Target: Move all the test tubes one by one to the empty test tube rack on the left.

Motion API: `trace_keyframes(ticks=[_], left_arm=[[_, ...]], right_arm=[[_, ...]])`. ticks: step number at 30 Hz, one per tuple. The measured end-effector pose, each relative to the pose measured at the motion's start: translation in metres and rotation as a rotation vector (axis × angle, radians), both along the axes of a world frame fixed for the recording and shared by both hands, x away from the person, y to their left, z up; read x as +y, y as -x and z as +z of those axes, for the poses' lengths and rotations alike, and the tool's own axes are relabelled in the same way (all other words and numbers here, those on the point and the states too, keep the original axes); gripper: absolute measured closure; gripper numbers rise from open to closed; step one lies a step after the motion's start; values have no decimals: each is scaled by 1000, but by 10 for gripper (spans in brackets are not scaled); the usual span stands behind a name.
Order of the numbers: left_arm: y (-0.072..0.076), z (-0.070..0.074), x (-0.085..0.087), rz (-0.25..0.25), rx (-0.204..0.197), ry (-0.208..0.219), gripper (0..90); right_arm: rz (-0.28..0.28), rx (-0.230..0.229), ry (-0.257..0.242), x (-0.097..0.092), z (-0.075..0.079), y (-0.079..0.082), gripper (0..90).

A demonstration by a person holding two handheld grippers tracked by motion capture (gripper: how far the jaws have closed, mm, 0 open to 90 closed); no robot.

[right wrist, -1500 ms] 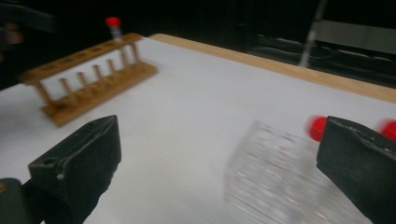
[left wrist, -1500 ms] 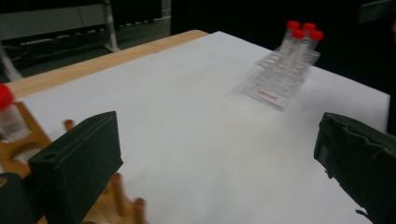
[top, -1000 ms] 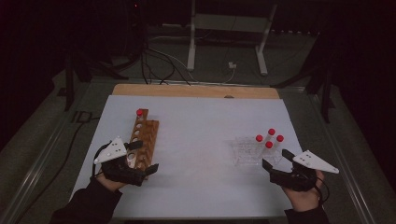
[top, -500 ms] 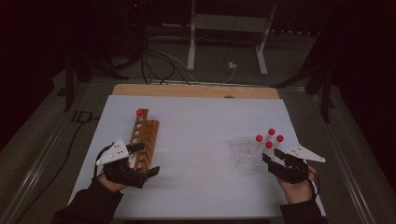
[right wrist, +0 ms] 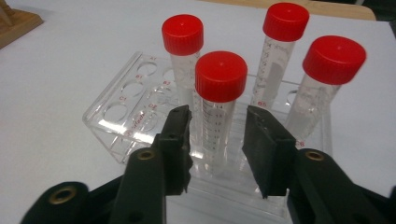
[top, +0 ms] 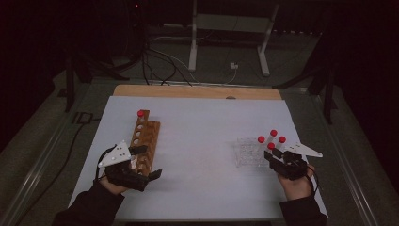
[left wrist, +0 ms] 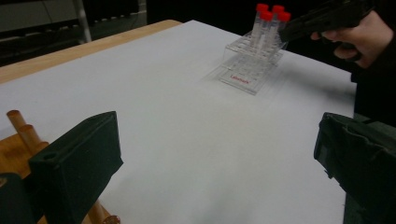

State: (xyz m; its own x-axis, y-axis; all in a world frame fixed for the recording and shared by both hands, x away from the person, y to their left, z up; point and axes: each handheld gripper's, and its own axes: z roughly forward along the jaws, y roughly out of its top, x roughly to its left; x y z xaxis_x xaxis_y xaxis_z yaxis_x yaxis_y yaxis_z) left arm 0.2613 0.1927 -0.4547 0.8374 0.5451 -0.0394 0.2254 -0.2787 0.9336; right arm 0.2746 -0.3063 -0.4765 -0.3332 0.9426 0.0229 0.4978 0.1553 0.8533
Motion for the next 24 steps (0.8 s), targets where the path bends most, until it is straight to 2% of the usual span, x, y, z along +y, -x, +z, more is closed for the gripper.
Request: trace_keyframes(ticks=[5, 9, 16, 24], left_arm=[[0, 0, 0, -1, -1, -2, 15], [-1, 0, 1, 0, 1, 1, 15], [-1, -1, 1, 3, 4, -1, 15], [-2, -1, 2, 5, 6, -2, 15]], right_arm=[[-9, 12, 23, 2, -2, -5, 674], [-2, 18, 22, 3, -3, -7, 734], [3, 22, 40, 5, -1, -7, 745], [6, -5, 30, 4, 7, -3, 746]])
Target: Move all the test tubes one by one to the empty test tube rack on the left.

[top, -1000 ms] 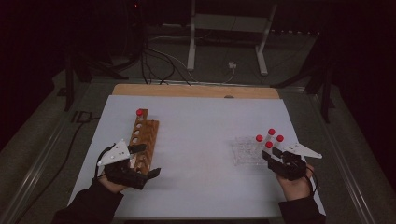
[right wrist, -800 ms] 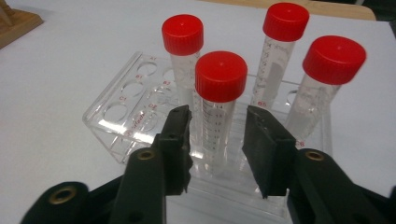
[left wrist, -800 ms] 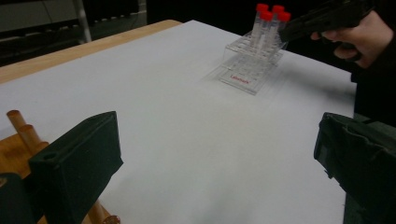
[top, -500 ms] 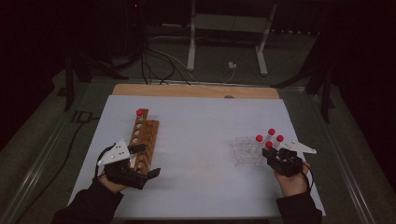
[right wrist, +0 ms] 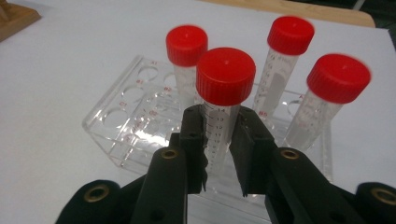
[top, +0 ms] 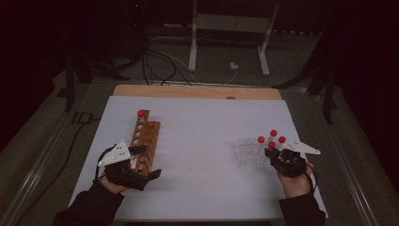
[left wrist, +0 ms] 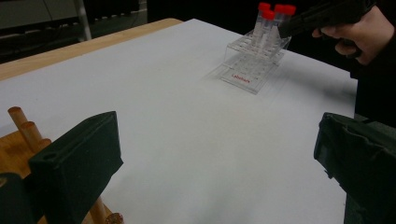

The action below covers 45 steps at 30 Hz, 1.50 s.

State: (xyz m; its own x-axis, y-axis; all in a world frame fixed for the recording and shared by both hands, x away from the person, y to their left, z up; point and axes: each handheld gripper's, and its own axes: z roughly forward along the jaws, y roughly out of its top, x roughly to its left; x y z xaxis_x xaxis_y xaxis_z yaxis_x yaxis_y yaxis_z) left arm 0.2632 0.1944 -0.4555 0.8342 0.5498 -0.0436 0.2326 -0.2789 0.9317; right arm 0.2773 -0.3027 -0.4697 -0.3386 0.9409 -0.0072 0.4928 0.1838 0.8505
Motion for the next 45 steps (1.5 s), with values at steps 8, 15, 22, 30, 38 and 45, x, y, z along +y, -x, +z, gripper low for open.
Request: trace_keyframes(ticks=[8, 15, 22, 30, 38, 45], left_arm=[[0, 1, 0, 1, 0, 4, 15], [0, 2, 1, 9, 1, 6, 15], [0, 3, 0, 2, 6, 6, 15], [2, 5, -2, -18, 12, 14, 15], [2, 7, -9, -40, 19, 12, 15], [3, 10, -24, -87, 16, 1, 15]], right_arm=[[3, -40, 11, 0, 13, 7, 747], [4, -92, 18, 2, 28, 17, 747], [20, -142, 22, 8, 41, 27, 747], [97, -146, -9, 24, 47, 33, 747], [202, -119, -19, 50, 44, 36, 747], [262, -86, -18, 68, 35, 33, 747]])
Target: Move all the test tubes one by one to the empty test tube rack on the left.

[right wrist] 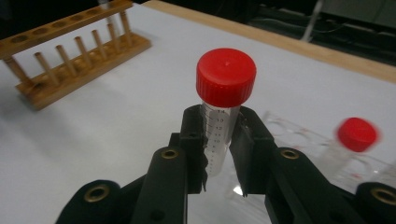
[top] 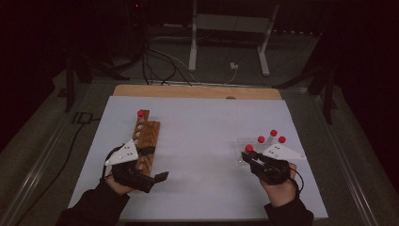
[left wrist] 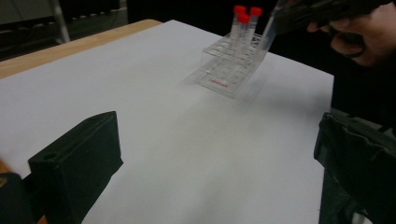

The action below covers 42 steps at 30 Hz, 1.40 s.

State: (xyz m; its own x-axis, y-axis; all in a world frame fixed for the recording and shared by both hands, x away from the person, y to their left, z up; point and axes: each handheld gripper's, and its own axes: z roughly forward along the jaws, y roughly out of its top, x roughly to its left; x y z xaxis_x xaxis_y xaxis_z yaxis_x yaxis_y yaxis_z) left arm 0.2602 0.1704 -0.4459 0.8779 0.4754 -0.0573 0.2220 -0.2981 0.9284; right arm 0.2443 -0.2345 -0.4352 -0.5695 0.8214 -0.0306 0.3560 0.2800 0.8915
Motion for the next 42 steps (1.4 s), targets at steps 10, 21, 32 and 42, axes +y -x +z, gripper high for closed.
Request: trace_keyframes(ticks=[10, 21, 32, 42], left_arm=[[-2, 0, -25, -65, 14, -12, 16], [0, 10, -54, -149, 11, -8, 16], [-3, 17, -80, -194, 2, -5, 34], [-7, 18, -107, -222, -16, -15, 123]], right_arm=[[80, 36, 34, 25, -12, 0, 746], [141, 57, 57, 45, -21, 4, 746], [181, 67, 58, 55, -22, 8, 746], [207, 81, 65, 61, -26, 11, 746]])
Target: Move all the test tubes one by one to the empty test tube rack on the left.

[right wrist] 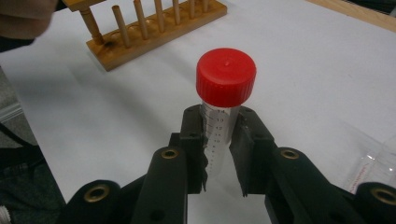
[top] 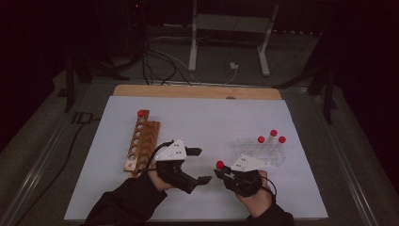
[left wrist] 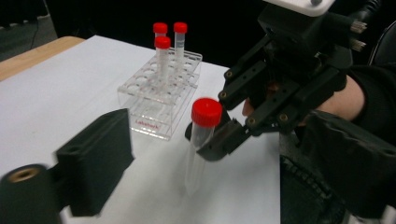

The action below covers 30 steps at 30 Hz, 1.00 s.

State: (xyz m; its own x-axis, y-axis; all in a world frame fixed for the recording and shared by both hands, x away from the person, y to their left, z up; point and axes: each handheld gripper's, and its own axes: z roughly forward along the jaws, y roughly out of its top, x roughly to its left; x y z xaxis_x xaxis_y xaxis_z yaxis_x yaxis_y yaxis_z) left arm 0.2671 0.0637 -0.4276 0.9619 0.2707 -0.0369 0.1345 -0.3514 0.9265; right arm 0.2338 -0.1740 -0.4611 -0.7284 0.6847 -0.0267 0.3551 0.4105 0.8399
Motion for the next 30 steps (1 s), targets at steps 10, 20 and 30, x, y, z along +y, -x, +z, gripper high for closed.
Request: trace_keyframes(ticks=[10, 20, 30], left_arm=[[-7, -6, -16, -10, -3, 0, 229], [-9, -12, -27, 7, -30, -37, 470], [-8, -15, -31, -15, -49, -50, 635]], right_arm=[[12, -4, 1, 2, 0, 2, 746], [19, -1, -1, 2, 1, 3, 746], [18, 2, -4, 1, 2, 4, 746]])
